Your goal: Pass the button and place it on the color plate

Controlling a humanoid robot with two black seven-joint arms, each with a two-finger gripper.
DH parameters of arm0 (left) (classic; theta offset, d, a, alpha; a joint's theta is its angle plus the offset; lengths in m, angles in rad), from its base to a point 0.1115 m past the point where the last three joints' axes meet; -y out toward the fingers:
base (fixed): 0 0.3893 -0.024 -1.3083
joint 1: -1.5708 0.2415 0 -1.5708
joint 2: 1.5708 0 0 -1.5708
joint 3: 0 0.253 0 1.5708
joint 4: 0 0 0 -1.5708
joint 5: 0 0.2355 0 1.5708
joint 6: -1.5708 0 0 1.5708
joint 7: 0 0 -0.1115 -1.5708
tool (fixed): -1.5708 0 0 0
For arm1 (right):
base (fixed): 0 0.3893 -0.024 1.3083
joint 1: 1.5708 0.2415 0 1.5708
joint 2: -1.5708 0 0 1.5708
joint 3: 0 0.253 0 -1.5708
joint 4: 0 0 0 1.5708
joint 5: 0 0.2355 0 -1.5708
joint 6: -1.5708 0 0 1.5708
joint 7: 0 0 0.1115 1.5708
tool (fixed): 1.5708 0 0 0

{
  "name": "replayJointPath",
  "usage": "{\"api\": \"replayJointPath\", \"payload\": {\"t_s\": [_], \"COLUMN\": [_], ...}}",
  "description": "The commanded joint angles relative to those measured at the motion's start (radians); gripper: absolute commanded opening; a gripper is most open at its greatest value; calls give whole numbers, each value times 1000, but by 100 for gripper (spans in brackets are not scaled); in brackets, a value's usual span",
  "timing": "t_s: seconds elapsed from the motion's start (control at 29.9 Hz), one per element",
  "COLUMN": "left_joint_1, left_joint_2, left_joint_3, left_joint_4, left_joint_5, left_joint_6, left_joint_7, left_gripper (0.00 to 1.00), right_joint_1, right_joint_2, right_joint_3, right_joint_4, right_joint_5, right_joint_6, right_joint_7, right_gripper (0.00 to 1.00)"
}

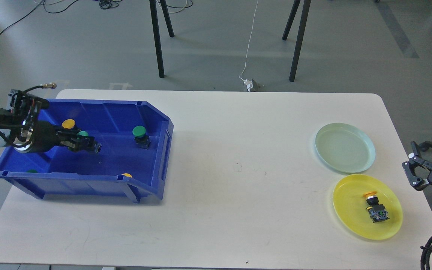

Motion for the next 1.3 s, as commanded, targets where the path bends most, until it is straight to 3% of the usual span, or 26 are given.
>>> {"api": "replayJointPath", "payload": {"t_s": [0.0,0.17,0.43,0.67,0.94,1.27], "left_joint_1": [0,5,54,77,79,79], "left_joint_2": [71,-15,-265,-297,-299,-300], "left_joint_3": [-130,-167,-169,-198,-201,-201], "left_joint_4": [-214,-345,-281,-259,-257,-256], "left_joint_5": [-210,-543,-775,-844,-849,-849], "left_joint_6": [-41,-45,22,25,21,17], "left_joint_7": [0,0,0,0,0,0], "left_gripper": [1,1,2,5,5,5], "right_joint_1": [60,235,663,963,1066,1091], "right_joint_2": [-32,-61,-84,45,226,270], "right_joint_3": [-38,-258,-688,-950,-991,-998], "right_joint_4": [-7,-35,-80,-255,-381,-394], "right_joint_5": [-113,-448,-442,-338,-333,-292], "right_joint_6": [1,0,-5,0,24,70], "right_joint_7": [-7,-7,6,9,9,52], "right_gripper": [99,99,99,99,99,99]}}
